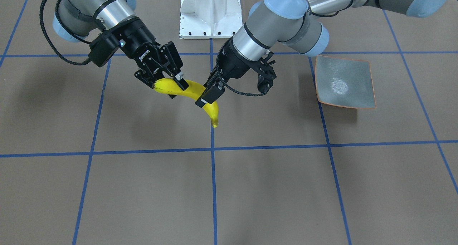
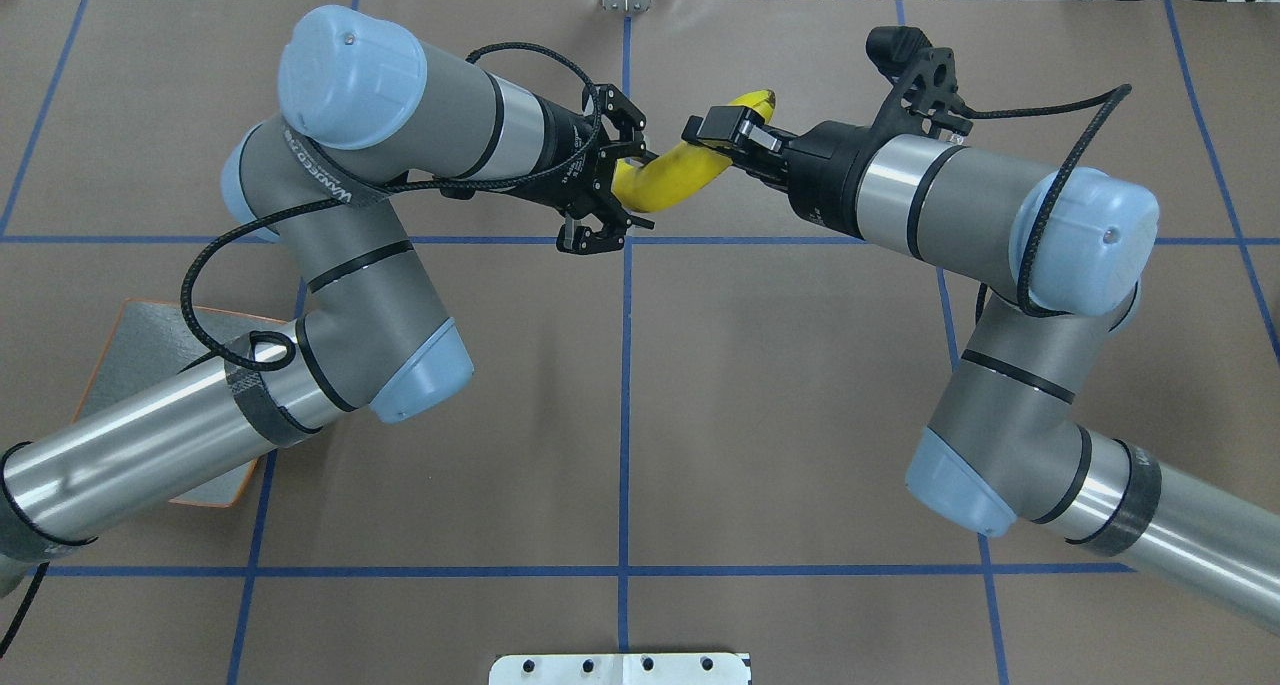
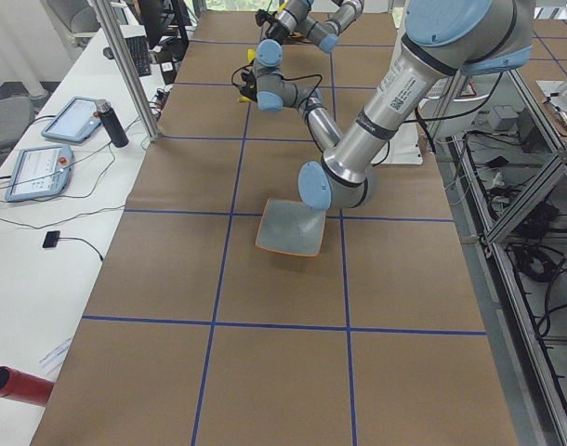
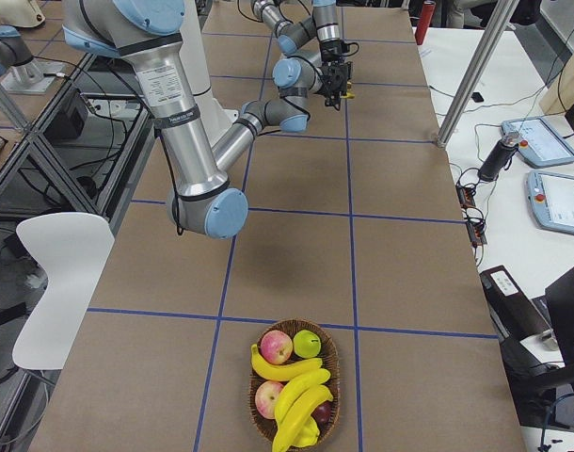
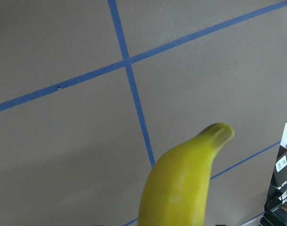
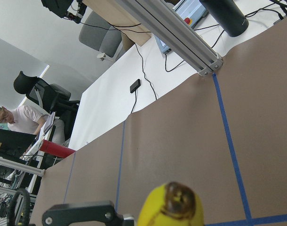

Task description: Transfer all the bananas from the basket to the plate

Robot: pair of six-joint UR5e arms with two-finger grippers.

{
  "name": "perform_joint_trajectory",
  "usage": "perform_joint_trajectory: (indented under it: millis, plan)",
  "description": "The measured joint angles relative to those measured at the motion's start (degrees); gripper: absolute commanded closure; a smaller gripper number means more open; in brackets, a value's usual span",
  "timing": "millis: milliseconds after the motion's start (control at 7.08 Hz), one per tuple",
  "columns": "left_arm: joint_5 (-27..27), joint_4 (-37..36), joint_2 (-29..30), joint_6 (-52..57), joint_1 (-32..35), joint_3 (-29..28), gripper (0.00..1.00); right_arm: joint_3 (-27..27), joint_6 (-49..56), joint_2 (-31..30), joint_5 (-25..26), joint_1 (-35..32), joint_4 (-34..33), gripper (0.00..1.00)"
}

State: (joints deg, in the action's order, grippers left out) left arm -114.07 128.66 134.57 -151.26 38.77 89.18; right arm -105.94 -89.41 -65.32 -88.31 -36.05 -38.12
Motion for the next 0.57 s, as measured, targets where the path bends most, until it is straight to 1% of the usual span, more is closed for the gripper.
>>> perform_joint_trajectory:
  millis: [141, 565]
  plan:
    - [0.0, 0.0, 0.0, -0.2, 0.0, 0.0, 1.0, 0.0, -0.1, 0.0, 0.1, 0.0, 0.4, 0.01]
    - [0.0, 0.0, -0.2, -0.7, 0.0, 0.2, 1.0, -0.1, -0.4, 0.3, 1.0, 0.1, 0.5, 0.0]
